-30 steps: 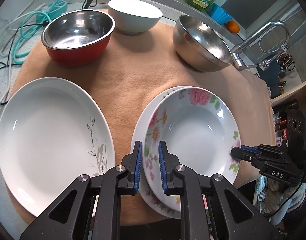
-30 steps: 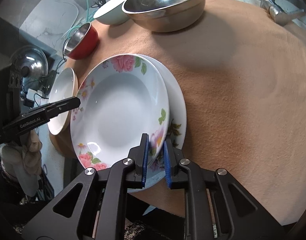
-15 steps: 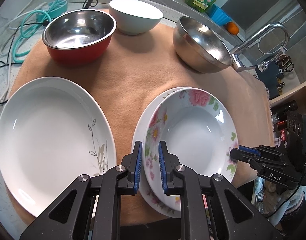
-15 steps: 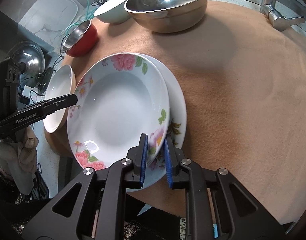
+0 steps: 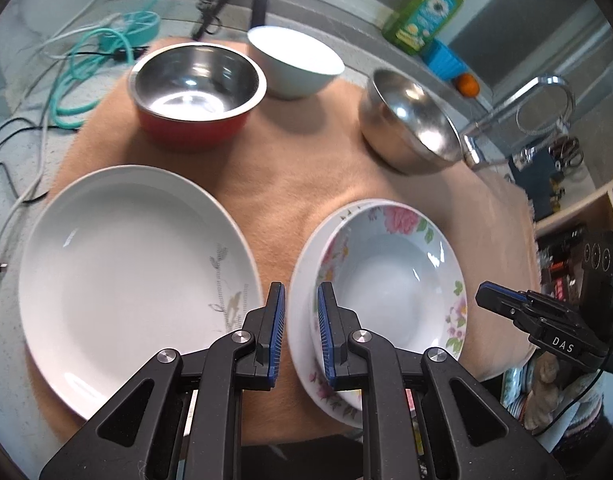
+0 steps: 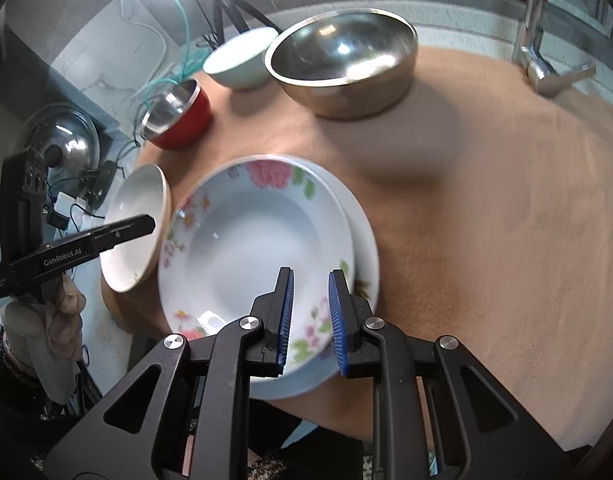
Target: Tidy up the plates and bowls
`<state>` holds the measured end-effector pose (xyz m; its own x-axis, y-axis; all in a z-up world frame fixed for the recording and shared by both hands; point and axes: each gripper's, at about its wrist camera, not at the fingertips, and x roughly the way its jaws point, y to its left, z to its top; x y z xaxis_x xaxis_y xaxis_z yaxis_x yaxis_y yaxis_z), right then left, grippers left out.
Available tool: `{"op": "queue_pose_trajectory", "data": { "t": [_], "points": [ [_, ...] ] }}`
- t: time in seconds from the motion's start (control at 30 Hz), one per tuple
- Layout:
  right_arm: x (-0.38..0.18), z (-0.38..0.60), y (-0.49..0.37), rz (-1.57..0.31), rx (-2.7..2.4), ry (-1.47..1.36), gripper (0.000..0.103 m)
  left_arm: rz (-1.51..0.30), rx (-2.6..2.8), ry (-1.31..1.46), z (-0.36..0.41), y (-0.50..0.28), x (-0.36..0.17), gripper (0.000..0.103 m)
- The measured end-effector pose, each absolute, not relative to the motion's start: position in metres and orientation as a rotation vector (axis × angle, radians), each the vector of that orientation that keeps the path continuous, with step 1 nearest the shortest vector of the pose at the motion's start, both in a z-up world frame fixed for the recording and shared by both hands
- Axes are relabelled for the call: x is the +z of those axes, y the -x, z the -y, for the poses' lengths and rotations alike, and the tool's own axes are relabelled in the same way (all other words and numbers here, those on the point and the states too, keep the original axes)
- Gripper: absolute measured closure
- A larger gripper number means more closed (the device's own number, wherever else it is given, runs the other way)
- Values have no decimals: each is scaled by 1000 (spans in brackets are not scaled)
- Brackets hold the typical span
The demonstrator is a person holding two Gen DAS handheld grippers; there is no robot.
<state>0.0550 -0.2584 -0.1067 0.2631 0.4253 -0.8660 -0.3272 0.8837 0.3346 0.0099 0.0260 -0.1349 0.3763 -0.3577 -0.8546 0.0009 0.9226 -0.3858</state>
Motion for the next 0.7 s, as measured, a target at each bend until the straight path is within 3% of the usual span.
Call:
{"op": "queue_pose_trajectory", "data": {
  "t": [0.33, 0.57, 0.7],
  "points": [
    [-100, 208, -67, -1175, 631, -96, 84, -1093, -54, 416, -78, 15, -127, 88],
    [-106, 155, -78, -1200, 750, -51, 73, -1065, 102, 472, -123, 38, -131, 87],
    [-113, 129, -85, -1227, 796, -44, 73, -1050, 187, 491, -146, 51, -134, 85]
  ]
}}
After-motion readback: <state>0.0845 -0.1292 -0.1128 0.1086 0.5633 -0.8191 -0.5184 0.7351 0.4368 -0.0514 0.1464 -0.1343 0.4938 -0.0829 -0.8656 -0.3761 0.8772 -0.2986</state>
